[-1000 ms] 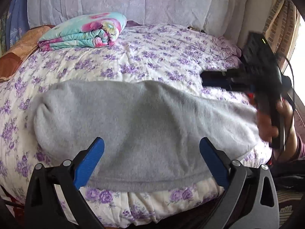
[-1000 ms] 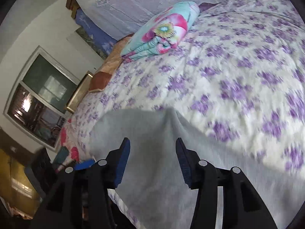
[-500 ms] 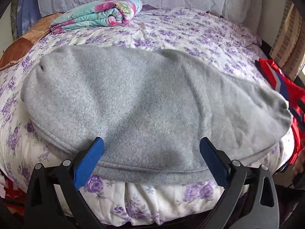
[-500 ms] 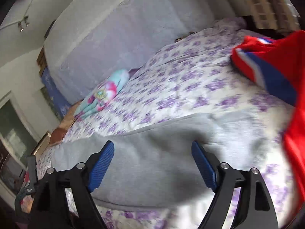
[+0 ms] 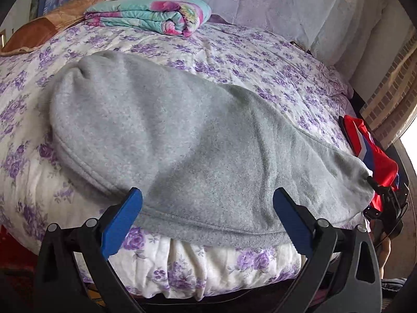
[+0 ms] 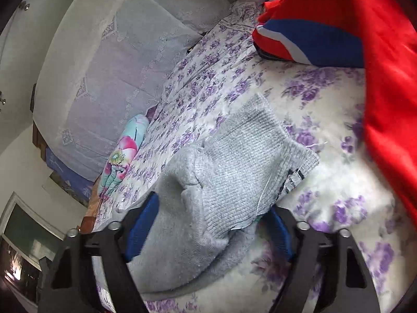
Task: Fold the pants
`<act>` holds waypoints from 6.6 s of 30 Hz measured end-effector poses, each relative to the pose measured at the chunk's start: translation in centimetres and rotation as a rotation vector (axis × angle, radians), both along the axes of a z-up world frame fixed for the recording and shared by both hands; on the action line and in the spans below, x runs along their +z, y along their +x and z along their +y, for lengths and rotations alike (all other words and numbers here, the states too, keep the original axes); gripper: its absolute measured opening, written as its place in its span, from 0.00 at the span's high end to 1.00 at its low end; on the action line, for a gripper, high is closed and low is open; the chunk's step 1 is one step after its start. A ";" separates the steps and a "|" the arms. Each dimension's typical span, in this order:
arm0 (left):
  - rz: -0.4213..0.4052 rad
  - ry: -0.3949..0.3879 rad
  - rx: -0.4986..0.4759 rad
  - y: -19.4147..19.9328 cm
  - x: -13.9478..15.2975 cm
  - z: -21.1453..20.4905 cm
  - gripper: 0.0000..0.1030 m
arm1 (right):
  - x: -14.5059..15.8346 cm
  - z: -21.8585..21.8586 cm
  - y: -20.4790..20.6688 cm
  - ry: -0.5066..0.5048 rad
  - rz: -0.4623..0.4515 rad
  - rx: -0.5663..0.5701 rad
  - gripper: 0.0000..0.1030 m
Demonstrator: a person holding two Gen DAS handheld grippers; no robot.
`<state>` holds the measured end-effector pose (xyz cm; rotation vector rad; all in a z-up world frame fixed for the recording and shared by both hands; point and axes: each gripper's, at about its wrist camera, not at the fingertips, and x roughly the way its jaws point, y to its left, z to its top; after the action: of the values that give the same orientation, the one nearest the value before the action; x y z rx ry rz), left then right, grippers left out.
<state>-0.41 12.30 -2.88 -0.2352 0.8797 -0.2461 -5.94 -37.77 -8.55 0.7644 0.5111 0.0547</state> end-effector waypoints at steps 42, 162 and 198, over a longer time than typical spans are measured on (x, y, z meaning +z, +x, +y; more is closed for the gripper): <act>0.022 -0.183 0.178 -1.9 -1.6 9.7 0.05 | 14.6 21.9 1.7 -1.190 -0.070 0.123 0.84; 0.227 -0.302 -0.501 11.9 -4.9 -10.7 0.04 | 1.9 10.7 7.8 0.183 0.220 0.686 0.03; -0.015 -0.209 -0.476 13.9 4.3 -15.2 0.20 | 12.9 12.9 12.6 -0.108 -0.034 0.665 0.31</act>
<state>13.48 -2.94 1.42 -0.2143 0.8869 -0.7841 6.62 -24.83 4.31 0.4613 0.7125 0.6511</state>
